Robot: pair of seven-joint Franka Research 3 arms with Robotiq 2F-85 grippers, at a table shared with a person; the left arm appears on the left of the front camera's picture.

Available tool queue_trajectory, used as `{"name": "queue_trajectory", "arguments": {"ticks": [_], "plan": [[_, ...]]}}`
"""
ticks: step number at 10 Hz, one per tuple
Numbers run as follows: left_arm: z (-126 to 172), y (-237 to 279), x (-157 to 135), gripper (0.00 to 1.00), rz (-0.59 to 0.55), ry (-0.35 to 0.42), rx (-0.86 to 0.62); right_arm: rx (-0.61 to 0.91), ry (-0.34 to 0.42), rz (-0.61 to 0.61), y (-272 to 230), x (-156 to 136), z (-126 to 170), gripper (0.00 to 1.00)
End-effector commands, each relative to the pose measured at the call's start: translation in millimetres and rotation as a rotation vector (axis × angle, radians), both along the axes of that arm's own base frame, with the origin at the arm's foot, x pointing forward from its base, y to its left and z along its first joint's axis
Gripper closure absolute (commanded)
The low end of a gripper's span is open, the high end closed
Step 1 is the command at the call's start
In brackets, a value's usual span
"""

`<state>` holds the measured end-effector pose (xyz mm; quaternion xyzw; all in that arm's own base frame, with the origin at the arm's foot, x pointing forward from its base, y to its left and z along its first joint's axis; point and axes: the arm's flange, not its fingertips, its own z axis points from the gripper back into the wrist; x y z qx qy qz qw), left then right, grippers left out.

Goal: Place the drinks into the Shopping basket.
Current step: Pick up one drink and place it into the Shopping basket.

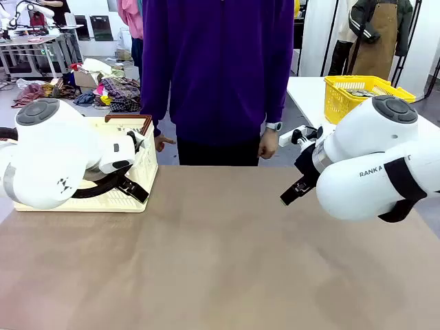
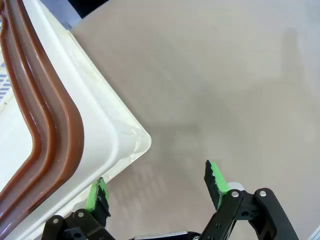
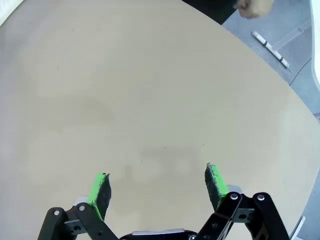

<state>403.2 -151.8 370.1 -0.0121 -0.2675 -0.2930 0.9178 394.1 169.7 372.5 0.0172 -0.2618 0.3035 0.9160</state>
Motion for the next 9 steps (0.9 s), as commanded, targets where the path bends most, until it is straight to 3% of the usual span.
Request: {"name": "queue_trajectory", "arguments": {"ticks": [1, 9], "plan": [[0.3, -0.1, 0.1, 0.0, 0.0, -0.002, 0.0, 0.0, 0.0, 0.0, 0.0, 0.0, 0.0, 0.0], [0.3, -0.1, 0.1, 0.0, 0.0, -0.002, 0.0, 0.0, 0.0, 0.0, 0.0, 0.0, 0.0, 0.0]]}}
